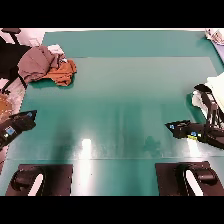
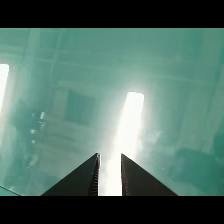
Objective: Fold the shirts.
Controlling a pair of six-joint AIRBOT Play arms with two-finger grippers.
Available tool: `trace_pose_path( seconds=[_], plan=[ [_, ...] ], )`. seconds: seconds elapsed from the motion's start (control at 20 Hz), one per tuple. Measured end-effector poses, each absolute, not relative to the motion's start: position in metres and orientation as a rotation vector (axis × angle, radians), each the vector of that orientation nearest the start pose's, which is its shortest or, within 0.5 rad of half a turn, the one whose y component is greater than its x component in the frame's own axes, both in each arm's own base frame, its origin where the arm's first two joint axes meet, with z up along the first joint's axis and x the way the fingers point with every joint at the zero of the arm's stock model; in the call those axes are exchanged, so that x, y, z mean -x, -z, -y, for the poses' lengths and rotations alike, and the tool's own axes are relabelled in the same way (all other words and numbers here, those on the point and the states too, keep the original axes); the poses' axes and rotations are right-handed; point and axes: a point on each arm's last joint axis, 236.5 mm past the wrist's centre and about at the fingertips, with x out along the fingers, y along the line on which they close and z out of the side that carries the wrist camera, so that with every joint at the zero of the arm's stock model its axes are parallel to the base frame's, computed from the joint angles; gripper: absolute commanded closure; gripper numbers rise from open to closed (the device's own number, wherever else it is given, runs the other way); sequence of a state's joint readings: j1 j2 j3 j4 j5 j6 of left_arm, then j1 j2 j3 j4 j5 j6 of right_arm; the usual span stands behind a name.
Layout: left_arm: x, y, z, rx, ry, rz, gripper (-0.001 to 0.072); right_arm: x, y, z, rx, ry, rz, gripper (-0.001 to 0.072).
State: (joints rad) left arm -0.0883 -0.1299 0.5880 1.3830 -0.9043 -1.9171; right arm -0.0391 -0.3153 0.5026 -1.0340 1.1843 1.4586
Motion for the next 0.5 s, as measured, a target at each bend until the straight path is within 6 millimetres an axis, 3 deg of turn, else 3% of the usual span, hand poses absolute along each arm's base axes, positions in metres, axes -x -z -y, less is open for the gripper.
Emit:
trace_pose_path(
  seconds=[0.2, 0.35, 0.45, 0.5],
  plan=[
    [-0.259, -0.195, 0.075, 0.438, 0.198, -0.545, 0.0680, -0.215, -0.069, -0.107, -0.379, -0.375, -0.888, 0.0549],
    [-0.284, -0.188, 0.078, 0.312, 0.205, -0.710, 0.0680, -0.221, -0.075, -0.108, -0.396, -0.375, -0.855, 0.0549],
    [-0.301, -0.179, 0.067, 0.225, 0.165, -0.791, 0.0679, -0.223, -0.076, -0.106, -0.391, -0.368, -0.846, 0.0549],
    [-0.309, -0.175, 0.059, 0.190, 0.136, -0.818, 0.0511, -0.223, -0.075, -0.105, -0.385, -0.363, -0.846, 0.0549]
  ],
)
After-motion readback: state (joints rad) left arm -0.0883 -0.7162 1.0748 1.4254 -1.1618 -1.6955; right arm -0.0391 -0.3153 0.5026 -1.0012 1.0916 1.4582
